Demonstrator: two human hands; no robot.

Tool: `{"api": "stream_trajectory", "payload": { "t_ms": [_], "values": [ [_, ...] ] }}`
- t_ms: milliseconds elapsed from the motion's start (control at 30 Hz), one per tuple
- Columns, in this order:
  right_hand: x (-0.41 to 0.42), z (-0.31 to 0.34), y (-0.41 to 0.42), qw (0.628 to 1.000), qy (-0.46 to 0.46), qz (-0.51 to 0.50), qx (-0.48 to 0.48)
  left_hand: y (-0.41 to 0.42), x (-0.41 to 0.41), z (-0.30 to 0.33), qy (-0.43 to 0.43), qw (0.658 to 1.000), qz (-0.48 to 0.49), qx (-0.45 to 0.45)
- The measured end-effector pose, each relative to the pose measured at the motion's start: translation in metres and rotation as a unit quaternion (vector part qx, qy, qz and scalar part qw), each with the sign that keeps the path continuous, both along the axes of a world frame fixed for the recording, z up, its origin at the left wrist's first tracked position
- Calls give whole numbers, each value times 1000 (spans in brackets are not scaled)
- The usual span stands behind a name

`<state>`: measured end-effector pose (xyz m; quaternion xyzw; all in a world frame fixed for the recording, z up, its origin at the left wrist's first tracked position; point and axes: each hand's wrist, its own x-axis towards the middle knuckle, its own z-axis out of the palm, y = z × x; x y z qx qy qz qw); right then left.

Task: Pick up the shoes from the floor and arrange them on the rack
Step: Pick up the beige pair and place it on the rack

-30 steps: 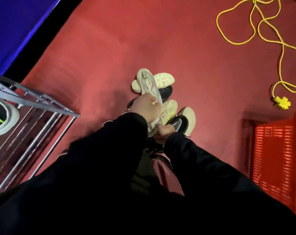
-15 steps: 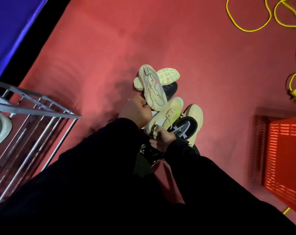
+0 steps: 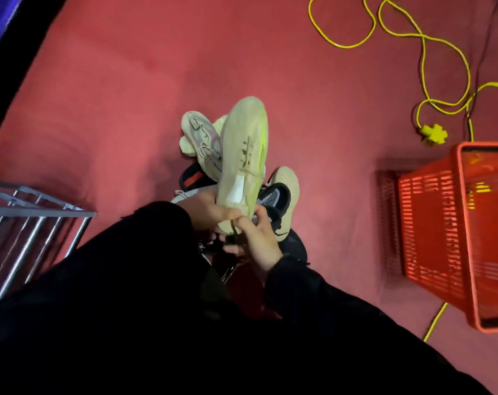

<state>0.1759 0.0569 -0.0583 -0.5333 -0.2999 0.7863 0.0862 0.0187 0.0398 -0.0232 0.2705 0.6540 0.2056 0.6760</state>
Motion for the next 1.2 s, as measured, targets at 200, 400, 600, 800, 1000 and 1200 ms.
{"api": "stream_trajectory", "payload": {
  "t_ms": [200, 400, 600, 800, 1000, 1200],
  "values": [
    [-14, -20, 17, 996, 16, -36, -84, 12, 3, 5, 174, 973, 154, -10],
    [-2, -44, 23, 992, -129, 3, -5, 26, -15, 10, 395, 872, 290, -5],
    [28, -59, 24, 984, -177, -31, -10, 44, -40, 22, 405, 811, 421, 20],
    [61, -116, 45, 940, -316, -64, 113, 38, -30, 7, 350, 879, 325, 21],
    [70, -140, 78, 943, -332, 18, -15, 32, -16, 0, 240, 940, 239, -46],
    [72, -158, 60, 956, -267, -53, -108, 36, -12, -4, 188, 955, 228, -40]
  ]
}}
